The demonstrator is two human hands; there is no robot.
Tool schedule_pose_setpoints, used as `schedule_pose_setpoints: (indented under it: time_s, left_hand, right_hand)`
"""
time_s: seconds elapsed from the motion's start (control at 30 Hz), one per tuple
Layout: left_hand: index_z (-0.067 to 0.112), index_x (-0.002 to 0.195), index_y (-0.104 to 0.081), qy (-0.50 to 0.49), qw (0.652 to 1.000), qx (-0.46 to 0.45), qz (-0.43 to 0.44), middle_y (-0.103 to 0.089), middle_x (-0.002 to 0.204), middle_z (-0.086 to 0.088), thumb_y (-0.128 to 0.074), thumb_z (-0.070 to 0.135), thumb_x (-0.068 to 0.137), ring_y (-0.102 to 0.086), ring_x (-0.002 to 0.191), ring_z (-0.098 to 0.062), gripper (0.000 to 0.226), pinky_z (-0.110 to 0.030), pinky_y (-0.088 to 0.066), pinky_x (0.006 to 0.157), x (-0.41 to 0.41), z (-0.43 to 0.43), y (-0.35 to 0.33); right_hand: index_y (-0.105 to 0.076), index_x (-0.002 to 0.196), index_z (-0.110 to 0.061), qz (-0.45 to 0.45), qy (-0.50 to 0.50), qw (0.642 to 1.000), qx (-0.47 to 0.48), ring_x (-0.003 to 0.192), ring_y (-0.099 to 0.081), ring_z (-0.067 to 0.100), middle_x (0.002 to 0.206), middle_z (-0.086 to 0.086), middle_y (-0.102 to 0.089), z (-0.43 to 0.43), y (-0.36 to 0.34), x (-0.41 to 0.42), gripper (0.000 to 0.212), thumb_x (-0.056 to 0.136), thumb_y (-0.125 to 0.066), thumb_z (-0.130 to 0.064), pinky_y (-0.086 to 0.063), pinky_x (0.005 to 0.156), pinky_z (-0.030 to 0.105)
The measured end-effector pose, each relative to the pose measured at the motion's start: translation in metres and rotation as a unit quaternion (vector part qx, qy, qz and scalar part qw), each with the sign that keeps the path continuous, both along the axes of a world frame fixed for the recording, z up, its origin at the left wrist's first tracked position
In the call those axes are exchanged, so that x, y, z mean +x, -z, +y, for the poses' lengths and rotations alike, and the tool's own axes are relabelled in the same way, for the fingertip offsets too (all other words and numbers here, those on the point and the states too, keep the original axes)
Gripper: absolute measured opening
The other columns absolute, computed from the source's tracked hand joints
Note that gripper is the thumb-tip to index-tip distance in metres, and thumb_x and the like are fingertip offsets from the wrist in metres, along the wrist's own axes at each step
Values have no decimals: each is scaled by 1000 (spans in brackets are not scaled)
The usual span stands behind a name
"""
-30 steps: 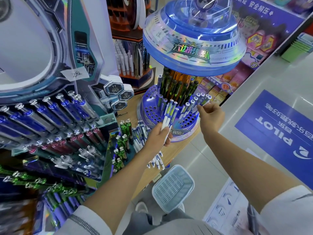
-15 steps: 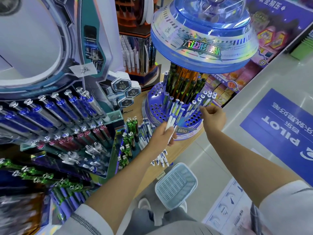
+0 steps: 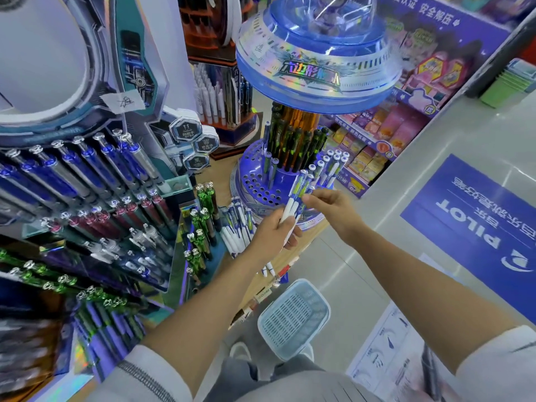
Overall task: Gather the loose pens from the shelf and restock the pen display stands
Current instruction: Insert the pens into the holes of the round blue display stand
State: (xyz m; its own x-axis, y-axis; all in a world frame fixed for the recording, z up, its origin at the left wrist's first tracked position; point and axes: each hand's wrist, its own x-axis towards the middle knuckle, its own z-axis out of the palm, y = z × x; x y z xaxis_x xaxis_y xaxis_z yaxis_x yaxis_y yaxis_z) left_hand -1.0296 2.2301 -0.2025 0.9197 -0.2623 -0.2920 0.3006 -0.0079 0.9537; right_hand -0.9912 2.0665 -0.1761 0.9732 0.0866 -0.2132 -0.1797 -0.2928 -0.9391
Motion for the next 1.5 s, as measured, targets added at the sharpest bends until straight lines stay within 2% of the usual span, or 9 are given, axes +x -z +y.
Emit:
schedule_pose_setpoints:
  time_s: [0.17,0.27,0.43,0.57,0.77,0.93,1.1,1.27,1.5]
  left_hand:
    - [11,111,-52,-16,999,-21,22,-66,88,-4,-40,15,103,-59,65,-18,15,-24,-50,60,1,0,-5]
    - [13,106,-55,-26,999,-18,27,-67,89,-5,-40,17,103,-60,66,-16,15,-27,-49,63,6,0,-6]
    - [16,106,-55,-23,999,-27,29,-67,89,-6,-38,17,104,-60,68,-17,16,-29,-50,65,10,-2,-6]
    - [20,102,-56,-23,999,-29,24,-67,87,-5,-38,16,104,-60,66,-16,19,-28,-50,64,11,0,-3]
    - [22,101,-57,-23,999,-33,35,-67,86,-6,-39,17,103,-61,65,-18,19,-28,-50,63,17,0,6]
    - [20,104,-56,-16,999,-37,36,-68,86,-5,-39,17,103,-62,65,-16,18,-27,-50,63,19,1,9]
    - [16,108,-55,-9,999,-35,39,-68,87,-5,-39,17,103,-62,67,-16,17,-25,-50,61,21,1,9]
    - [18,106,-55,-2,999,-35,39,-68,88,-6,-39,18,103,-62,69,-17,16,-26,-51,63,21,4,9]
    - [18,106,-56,0,999,-36,40,-67,90,-7,-40,18,103,-62,70,-18,16,-28,-51,65,21,6,7]
  right_hand:
    - [-67,80,-17,-103,135,985,24,68,-67,15,71,-2,-69,-28,-14,4,19,95,-62,-27,-49,65,23]
    - [-66,88,-12,-151,237,960,15,65,-67,6,71,-5,-70,-42,-22,15,12,95,-62,-21,-51,64,20]
    - [-69,87,-11,-146,254,954,-64,69,-64,5,76,-4,-69,-39,-12,27,15,89,-69,-26,-49,70,22]
    - [-71,97,-7,-156,273,944,-95,71,-62,1,88,1,-72,-28,-12,31,21,89,-69,-26,-46,66,9]
    - [-69,89,-19,-170,244,947,-119,76,-70,13,79,-7,-71,-26,-13,32,12,86,-71,-31,-58,80,41]
    - [-70,90,-25,-171,240,949,-110,80,-71,17,84,-7,-72,-26,-14,32,16,84,-69,-40,-58,80,47]
    - [-68,95,-20,-163,249,948,-114,80,-70,14,84,-5,-72,-22,-13,28,12,88,-71,-29,-57,82,43]
    - [-55,103,-16,-150,277,943,-109,73,-63,4,79,-14,-62,-11,-12,27,29,85,-74,-27,-54,73,27]
    - [-67,99,-12,-127,266,944,-146,69,-58,0,81,-16,-62,-8,-9,32,16,87,-72,-22,-44,63,13]
